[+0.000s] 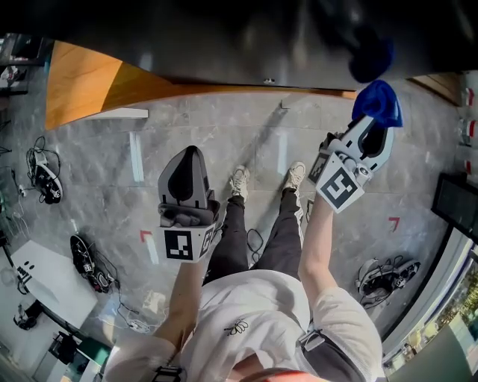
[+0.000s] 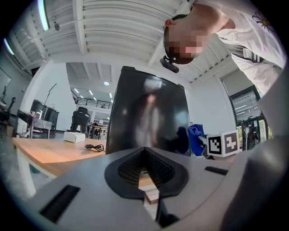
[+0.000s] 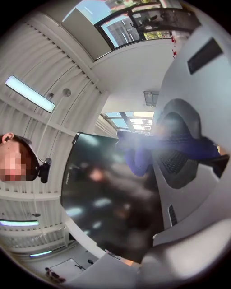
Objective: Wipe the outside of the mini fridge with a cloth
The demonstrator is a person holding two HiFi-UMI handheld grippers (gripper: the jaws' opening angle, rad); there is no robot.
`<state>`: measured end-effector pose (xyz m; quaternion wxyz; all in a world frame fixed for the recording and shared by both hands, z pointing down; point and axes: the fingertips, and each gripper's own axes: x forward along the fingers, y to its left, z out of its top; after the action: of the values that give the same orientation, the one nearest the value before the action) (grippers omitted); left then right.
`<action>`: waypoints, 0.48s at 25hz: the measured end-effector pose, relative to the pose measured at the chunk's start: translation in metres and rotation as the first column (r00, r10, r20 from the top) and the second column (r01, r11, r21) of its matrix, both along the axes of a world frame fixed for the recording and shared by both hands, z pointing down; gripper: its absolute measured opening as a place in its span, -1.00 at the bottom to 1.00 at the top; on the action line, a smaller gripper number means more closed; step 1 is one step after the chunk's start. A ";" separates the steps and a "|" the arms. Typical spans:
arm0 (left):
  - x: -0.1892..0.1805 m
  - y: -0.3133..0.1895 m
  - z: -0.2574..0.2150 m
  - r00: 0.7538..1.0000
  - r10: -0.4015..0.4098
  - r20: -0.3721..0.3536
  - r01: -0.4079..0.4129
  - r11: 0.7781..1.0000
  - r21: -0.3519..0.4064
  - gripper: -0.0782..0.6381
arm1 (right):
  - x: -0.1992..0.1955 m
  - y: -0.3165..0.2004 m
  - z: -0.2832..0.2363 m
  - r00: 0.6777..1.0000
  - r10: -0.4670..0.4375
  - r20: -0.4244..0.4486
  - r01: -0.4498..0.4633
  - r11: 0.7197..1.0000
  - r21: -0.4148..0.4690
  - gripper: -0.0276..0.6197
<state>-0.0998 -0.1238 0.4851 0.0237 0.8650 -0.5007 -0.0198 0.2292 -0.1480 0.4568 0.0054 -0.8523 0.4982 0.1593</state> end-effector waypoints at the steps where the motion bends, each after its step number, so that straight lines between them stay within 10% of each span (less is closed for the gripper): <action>1: 0.001 -0.001 0.001 1.000 0.003 -0.004 -0.003 1.000 0.000 -0.77 | -0.012 0.004 -0.005 1.000 -0.025 -0.005 0.025 1.000 0.010 -0.73; 7: -0.007 -0.007 -0.001 1.000 -0.007 -0.018 0.007 0.999 0.039 -0.77 | -0.110 0.005 -0.012 0.966 -0.255 -0.038 0.256 0.966 0.024 -0.73; 12: -0.036 -0.013 0.021 0.998 -0.059 -0.019 0.060 0.997 0.039 -0.77 | -0.207 -0.021 0.016 0.885 -0.447 0.132 0.444 0.895 0.052 -0.73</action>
<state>-0.1359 -0.1367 0.5060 0.0106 0.8498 -0.5257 -0.0383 0.0220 -0.1694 0.4732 0.0856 -0.7242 0.6772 0.0983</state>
